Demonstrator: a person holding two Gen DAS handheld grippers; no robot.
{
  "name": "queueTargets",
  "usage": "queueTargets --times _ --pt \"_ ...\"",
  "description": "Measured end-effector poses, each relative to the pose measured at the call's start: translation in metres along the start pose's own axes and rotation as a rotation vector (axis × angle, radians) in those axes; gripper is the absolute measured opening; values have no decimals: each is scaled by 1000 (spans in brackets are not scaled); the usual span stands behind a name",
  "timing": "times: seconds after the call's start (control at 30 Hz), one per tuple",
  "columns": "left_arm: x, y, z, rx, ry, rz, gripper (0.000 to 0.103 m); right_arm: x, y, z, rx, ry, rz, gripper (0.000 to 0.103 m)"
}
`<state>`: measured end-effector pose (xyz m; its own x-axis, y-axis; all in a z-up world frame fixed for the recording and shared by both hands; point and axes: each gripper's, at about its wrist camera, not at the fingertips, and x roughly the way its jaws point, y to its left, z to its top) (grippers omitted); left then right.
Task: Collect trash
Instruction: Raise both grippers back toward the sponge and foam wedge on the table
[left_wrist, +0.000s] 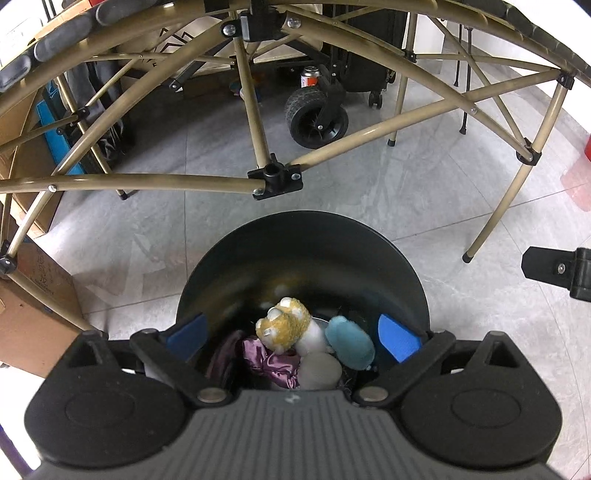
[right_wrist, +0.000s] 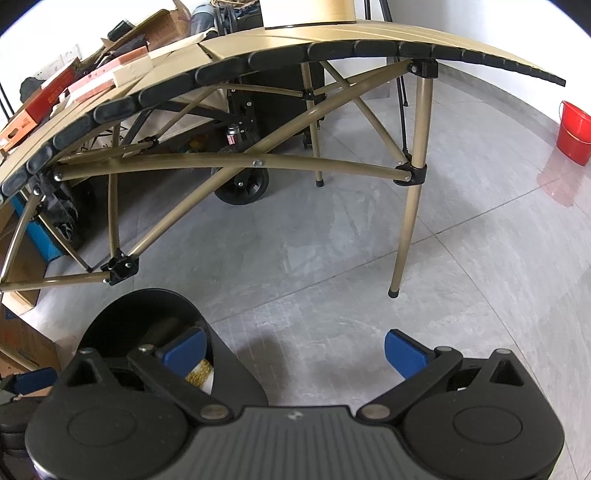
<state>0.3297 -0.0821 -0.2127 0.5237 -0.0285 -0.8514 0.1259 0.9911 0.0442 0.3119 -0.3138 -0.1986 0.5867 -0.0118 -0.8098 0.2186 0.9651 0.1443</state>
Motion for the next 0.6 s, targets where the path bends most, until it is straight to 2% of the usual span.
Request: queueTargets --times 0.37,0.6 --pt "-13 2 1 -12 -35 -18 101 -12 0 0 -5 -29 14 103" --pt "-37 5 6 -13 -100 -23 101 -34 6 5 -32 -108 15 103"
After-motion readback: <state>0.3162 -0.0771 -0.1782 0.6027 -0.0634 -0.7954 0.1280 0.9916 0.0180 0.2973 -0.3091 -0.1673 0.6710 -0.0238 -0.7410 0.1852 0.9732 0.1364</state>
